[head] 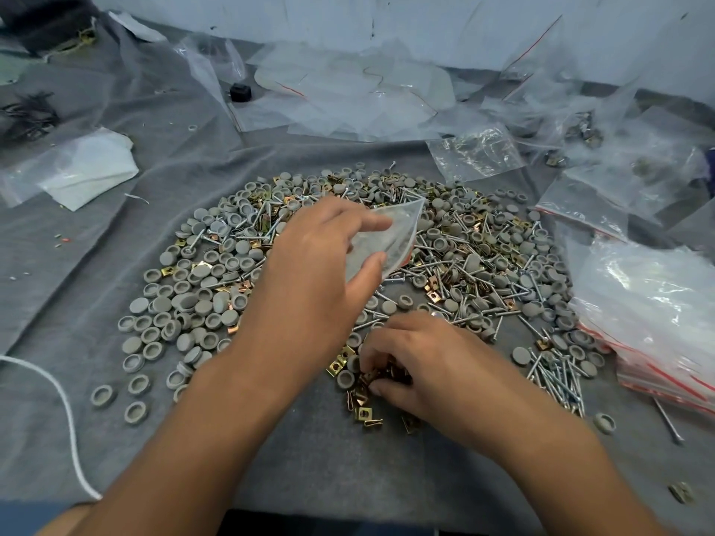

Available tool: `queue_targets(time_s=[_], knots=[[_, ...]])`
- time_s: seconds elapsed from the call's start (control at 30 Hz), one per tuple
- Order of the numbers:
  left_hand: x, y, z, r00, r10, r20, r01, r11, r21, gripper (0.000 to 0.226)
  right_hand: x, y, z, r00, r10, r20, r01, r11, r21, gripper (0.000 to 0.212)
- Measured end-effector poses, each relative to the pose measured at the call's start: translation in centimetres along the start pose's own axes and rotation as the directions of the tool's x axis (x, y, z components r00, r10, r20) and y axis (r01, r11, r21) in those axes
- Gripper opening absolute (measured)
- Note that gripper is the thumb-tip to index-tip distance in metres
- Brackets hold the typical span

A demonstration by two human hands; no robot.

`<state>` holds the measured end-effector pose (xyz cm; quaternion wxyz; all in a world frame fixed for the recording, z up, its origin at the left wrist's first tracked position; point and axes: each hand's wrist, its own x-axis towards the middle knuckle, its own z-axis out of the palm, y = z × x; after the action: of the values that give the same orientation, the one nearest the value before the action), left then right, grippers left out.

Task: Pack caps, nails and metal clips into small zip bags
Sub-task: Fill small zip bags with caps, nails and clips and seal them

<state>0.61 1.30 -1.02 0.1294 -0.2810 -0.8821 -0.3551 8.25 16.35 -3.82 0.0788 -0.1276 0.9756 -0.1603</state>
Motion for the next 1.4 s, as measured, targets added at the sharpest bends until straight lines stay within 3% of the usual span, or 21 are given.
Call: queue_targets(time_s=[0.3,0.5,0.67,0.87,1.07,1.27,1.4], knots=[[0.1,-0.2,-0.1,0.999,-0.015,0.03,0.013,0.999,0.04,0.044,-0.1,0.1,-0.1,1.0,-0.002,-0.003,0.002,0.998,0.06,0.017],[0.1,-0.3,-0.2,0.999,-0.015,0.036,0.014,1.0,0.022,0.05,-0.4,0.0,-0.6,0.999,-0.017,-0.042,0.025,0.979,0.203,0.025],[0.1,-0.2,-0.2,0.999,-0.017,0.036,0.016,1.0,0.027,0.051,-0.2,-0.5,-0.1,0.999,-0.029,0.031,0.025,0.99,0.139,0.028],[0.1,-0.2,-0.2,0.999,-0.018,0.043,0.017,0.999,0.03,0.051,-0.1,-0.9,0.4,1.0,-0.002,0.014,0.002,0.999,0.05,0.021],[0.2,-0.3,-0.2,0.999,-0.018,0.044,0.016,0.999,0.032,0.051,0.1,-1.3,0.5,0.999,-0.013,0.033,0.011,0.999,0.049,0.039],[0.2,-0.4,-0.2,0.999,-0.011,0.037,0.01,0.999,0.038,0.05,0.2,-2.1,0.7,1.0,-0.015,-0.012,0.015,0.999,0.041,0.017],[0.2,-0.5,-0.3,0.999,-0.014,0.038,0.013,0.999,0.032,0.05,0.2,-2.0,0.9,0.998,-0.003,-0.059,0.006,0.999,0.049,0.015]])
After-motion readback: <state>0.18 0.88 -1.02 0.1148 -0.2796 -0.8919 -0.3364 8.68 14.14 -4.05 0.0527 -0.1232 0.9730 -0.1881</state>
